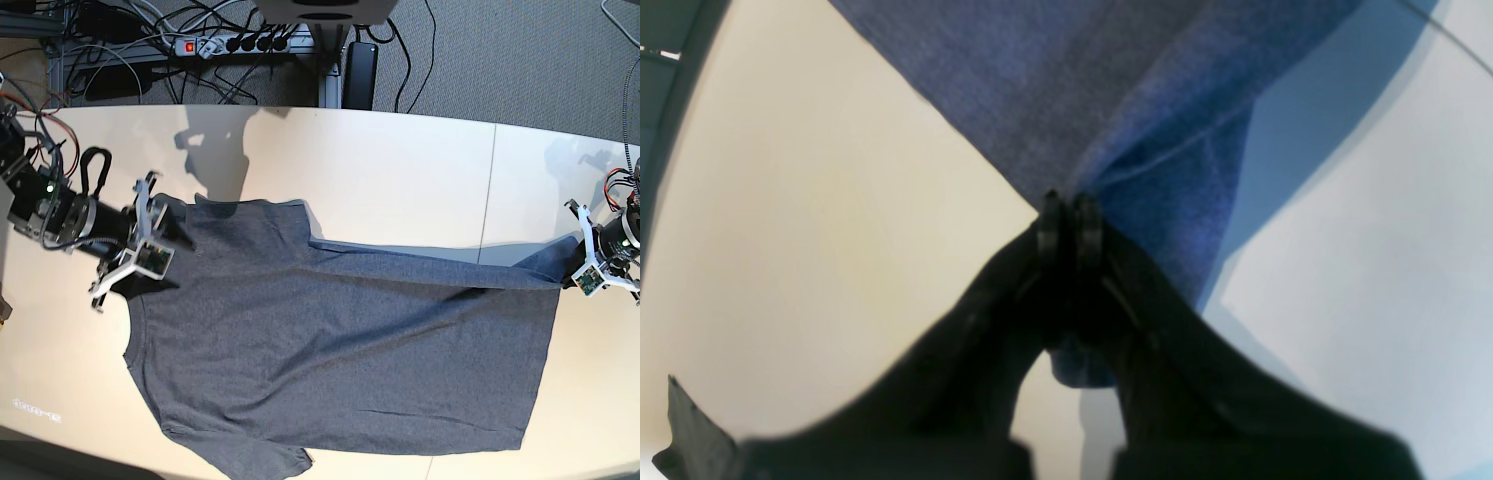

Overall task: Fold the T-shirt properly
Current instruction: 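Lift the shoulder edges with both grippers and pull them across the shirt, then lower the held edges with both grippers, laying the fold flat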

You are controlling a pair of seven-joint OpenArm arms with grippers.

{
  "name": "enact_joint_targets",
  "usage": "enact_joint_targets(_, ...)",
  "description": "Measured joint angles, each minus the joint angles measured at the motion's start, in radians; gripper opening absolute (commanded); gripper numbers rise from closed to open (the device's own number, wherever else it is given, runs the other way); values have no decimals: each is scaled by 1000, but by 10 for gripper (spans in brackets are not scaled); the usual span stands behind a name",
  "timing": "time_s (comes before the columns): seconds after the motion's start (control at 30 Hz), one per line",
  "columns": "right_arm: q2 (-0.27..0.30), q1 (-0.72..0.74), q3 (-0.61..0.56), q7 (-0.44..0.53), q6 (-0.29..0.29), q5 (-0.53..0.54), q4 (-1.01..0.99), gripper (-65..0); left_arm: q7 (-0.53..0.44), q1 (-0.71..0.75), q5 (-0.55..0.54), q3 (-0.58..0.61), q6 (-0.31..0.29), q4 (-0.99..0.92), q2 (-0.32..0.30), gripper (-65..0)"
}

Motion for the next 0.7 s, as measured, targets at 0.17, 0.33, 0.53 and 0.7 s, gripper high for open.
enact_joint_targets(0.17,0,-136,-2,-6,7,-122,22,-320,18,0,-45,0,0,0,0,-650)
enact_joint_targets(0.33,0,-201,-2,-3,7,-256,21,-320,21,-1,-93,0,0,0,0,-650)
enact_joint_targets(0.53,2,-206,-2,29,7,-334,11,-319,22,-1,-93,0,0,0,0,-650)
enact_joint_targets(0.7,2,-204,-39,43,7,-352,-26,-298,22,-1,-93,0,-1,0,0,-650)
